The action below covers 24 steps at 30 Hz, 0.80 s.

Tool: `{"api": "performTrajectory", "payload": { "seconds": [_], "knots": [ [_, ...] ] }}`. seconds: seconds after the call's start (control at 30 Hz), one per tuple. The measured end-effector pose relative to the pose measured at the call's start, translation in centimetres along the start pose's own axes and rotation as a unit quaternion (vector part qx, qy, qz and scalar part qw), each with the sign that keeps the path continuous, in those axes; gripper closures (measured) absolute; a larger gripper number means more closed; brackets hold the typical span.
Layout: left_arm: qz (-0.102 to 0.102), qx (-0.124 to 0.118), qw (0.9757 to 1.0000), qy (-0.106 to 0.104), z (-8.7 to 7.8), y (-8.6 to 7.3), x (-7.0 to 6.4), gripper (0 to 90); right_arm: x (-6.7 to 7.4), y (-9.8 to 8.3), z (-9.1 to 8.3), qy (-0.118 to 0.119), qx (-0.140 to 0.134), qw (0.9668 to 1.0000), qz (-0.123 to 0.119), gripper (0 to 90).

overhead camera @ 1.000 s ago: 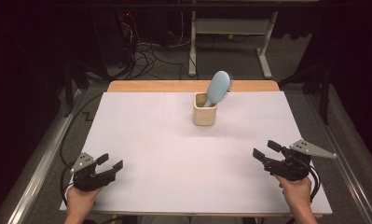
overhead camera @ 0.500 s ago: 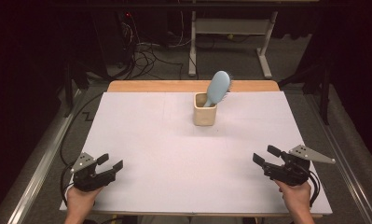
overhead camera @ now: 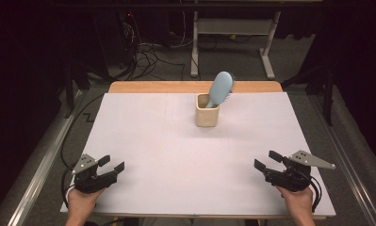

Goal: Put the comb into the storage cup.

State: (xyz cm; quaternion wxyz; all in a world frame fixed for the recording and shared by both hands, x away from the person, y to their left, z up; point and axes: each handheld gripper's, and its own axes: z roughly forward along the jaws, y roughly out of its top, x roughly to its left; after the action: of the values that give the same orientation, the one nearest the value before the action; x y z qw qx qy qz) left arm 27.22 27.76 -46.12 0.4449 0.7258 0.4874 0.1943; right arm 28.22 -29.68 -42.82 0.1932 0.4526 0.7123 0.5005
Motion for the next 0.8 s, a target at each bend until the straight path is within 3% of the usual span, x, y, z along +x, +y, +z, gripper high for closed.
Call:
{"api": "performTrajectory", "payload": {
  "seconds": [0.8],
  "knots": [
    [-0.002, 0.0, 1.0, -0.001, 0.0, 0.0, 0.1, 33.0, -0.4, -1.4, -0.1, -0.013, -0.001, 0.9999, 0.004, 27.8]
  ]
}}
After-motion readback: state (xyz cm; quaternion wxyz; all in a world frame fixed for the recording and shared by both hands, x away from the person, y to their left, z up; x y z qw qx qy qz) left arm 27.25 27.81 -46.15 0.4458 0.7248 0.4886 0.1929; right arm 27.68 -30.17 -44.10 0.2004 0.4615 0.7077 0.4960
